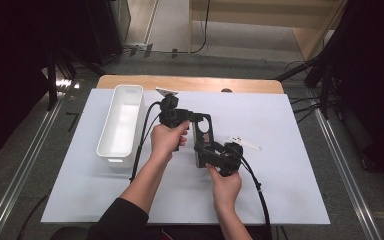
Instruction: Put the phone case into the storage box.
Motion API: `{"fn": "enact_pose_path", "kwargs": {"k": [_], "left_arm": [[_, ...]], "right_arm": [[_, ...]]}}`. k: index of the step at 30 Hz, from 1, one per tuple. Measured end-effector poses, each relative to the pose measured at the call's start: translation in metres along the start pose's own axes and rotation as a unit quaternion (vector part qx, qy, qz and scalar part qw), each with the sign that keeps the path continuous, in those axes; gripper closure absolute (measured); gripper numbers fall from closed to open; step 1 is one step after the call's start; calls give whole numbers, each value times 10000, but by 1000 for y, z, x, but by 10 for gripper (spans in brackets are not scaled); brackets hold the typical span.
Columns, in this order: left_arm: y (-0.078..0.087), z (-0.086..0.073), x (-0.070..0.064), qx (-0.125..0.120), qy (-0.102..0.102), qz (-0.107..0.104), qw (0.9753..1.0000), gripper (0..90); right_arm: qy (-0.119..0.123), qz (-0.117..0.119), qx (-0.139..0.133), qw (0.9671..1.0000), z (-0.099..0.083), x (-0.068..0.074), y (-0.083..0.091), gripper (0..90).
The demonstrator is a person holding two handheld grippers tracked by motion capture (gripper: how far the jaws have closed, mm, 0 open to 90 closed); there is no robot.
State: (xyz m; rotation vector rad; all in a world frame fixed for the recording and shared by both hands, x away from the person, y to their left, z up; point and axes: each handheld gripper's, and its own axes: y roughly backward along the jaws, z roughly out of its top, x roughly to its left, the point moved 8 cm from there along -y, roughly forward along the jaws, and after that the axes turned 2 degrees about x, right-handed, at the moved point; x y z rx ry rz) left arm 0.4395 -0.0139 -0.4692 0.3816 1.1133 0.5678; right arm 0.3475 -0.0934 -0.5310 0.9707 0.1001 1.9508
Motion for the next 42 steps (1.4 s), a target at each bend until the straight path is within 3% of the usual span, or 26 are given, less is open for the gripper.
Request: {"fn": "enact_pose_path", "kwargs": {"k": [8, 29, 42], "left_arm": [[1, 1, -2, -46, -55, -27, 10000, 793], [3, 2, -7, -88, -182, -161, 9997, 793], [7, 2, -9, -107, -393, -59, 9992, 795]], "right_arm": [[-39, 39, 29, 10000, 2, 1, 1, 103], [164, 63, 146, 9997, 5, 3, 2, 96], [330, 54, 322, 9989, 9, 5, 7, 11]]}}
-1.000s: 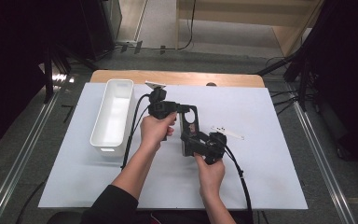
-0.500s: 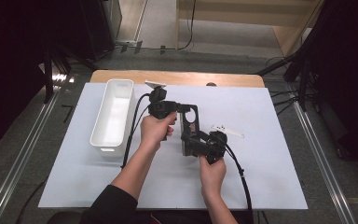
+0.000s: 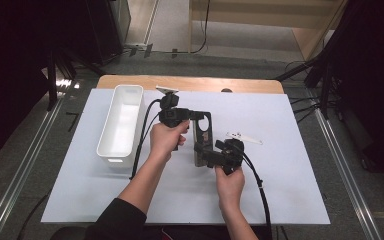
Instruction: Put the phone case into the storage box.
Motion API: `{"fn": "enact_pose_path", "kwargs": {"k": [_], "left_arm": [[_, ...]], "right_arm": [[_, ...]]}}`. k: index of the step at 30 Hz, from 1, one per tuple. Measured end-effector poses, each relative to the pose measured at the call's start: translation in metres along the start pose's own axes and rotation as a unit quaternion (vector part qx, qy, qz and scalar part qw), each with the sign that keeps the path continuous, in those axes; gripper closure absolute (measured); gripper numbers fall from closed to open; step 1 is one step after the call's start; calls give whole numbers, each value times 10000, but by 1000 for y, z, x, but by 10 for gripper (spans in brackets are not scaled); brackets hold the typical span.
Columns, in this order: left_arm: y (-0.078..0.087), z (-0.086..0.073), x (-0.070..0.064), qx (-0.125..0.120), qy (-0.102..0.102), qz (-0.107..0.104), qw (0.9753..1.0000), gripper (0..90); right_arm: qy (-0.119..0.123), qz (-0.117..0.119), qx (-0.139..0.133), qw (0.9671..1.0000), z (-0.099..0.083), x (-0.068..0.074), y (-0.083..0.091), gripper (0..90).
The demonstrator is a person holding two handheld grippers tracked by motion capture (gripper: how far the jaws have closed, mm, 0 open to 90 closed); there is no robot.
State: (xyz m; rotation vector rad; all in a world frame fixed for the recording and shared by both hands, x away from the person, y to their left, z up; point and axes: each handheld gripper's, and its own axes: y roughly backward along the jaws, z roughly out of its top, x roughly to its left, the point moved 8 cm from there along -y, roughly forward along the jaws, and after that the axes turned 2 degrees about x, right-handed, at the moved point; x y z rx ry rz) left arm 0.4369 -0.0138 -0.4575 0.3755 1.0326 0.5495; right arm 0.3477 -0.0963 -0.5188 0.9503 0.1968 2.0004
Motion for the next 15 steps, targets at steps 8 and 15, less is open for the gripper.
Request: {"fn": "enact_pose_path", "kwargs": {"k": [8, 15], "left_arm": [[7, 3, 0, -13, -184, 72, 9998, 794], [14, 5, -4, 25, -446, 141, 9989, 794]], "right_arm": [[102, 192, 196, 9996, 6, 0, 7, 11], [172, 150, 448, 9987, 11, -3, 10, 12]]}}
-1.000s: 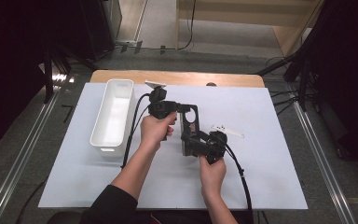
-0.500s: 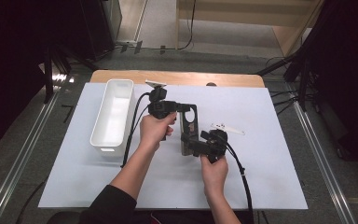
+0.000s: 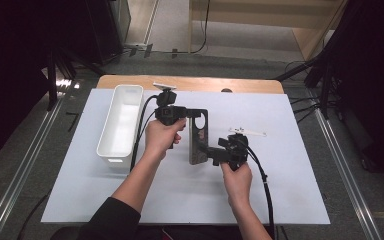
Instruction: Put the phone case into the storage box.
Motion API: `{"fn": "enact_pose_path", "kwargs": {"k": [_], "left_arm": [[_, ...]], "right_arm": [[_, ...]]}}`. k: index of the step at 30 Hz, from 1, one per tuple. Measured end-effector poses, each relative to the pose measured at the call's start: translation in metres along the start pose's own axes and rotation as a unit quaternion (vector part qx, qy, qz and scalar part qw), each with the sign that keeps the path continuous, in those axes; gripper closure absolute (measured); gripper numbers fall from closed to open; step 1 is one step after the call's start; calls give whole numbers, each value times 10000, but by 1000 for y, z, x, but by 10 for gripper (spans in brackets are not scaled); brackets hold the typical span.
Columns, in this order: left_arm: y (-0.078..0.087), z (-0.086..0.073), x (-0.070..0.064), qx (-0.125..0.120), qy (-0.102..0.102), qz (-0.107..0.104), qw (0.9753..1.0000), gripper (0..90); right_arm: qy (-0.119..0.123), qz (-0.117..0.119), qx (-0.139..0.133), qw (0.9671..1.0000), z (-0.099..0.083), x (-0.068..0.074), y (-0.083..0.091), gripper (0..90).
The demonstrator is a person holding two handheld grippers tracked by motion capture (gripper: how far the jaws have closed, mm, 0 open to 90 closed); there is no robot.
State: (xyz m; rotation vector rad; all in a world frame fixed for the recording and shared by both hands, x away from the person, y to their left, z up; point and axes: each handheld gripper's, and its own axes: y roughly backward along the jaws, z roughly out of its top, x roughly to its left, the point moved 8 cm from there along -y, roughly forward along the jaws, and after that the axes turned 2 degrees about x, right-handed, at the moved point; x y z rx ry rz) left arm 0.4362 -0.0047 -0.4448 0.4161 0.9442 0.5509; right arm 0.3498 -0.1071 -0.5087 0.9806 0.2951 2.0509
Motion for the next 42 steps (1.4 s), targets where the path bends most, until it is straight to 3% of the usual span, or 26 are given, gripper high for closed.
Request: {"fn": "enact_pose_path", "kwargs": {"k": [4, 14, 18, 25, 42], "left_arm": [[3, -1, 0, 65, -251, 187, 9995, 794], [12, -1, -5, 139, -513, 165, 9985, 793], [17, -2, -8, 125, -732, 64, 9972, 794], [18, -6, -10, 236, -911, 86, 9955, 793], [30, -22, -23, 295, -1393, -244, 9895, 793]], "right_arm": [[9, 53, 79, 10000, 2, -2, 2, 12], [101, -4, 366, 9993, 4, -5, 1, 14], [194, 22, 433, 9989, 8, -6, 4, 14], [403, 147, 531, 9977, 15, -7, 14, 14], [773, 281, 630, 9946, 21, -16, 30, 15]]}}
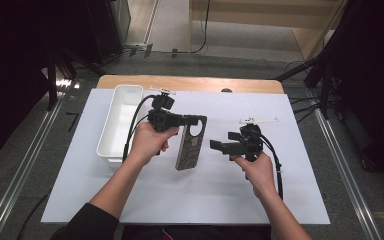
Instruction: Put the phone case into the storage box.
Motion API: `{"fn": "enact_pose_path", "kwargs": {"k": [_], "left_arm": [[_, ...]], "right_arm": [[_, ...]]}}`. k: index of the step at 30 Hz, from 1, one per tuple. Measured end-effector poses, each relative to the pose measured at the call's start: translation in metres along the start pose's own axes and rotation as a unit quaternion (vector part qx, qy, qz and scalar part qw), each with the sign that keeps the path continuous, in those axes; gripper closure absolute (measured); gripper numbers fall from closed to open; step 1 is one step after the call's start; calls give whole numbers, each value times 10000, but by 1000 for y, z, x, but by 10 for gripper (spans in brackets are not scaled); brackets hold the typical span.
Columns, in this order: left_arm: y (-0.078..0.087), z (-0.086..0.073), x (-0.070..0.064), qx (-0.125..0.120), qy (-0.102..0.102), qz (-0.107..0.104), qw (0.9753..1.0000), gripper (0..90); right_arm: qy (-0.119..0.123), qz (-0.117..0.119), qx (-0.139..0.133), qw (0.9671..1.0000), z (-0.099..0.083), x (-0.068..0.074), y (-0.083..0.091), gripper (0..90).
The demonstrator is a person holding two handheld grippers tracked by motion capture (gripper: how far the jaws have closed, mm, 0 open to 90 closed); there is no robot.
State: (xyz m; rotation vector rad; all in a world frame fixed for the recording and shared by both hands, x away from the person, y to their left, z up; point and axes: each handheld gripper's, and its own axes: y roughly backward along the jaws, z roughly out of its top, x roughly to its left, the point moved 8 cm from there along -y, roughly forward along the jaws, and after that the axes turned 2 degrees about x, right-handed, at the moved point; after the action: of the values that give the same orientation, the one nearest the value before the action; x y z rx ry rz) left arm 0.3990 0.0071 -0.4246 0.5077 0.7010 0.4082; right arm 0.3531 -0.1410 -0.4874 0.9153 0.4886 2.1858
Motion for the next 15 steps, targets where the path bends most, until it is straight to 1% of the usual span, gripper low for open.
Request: {"fn": "enact_pose_path", "kwargs": {"k": [4, 6, 8, 11, 12, 13, 15], "left_arm": [[2, -3, -6, 11, -144, -20, 9999, 793], [3, -4, -8, 4, -201, -60, 9998, 792], [4, -6, -9, -13, -242, -92, 9997, 792], [4, -9, -11, -30, -241, -133, 9996, 792], [5, -10, -12, -30, -241, -158, 9996, 792], [5, -11, -13, -46, -236, -212, 9995, 792], [6, -13, -14, -66, -222, -241, 9994, 793]], "right_arm": [[74, 62, -42, 9999, -2, 3, 1, 15], [74, 130, -55, 9999, -3, 5, 2, 16], [139, 157, -60, 9998, -3, 7, 2, 16], [187, 177, -75, 9996, -3, 9, 3, 25], [191, 194, -94, 9996, -2, 10, 4, 67], [182, 191, -107, 9996, -2, 11, 5, 76], [202, 161, -136, 9996, -1, 11, 6, 76]]}}
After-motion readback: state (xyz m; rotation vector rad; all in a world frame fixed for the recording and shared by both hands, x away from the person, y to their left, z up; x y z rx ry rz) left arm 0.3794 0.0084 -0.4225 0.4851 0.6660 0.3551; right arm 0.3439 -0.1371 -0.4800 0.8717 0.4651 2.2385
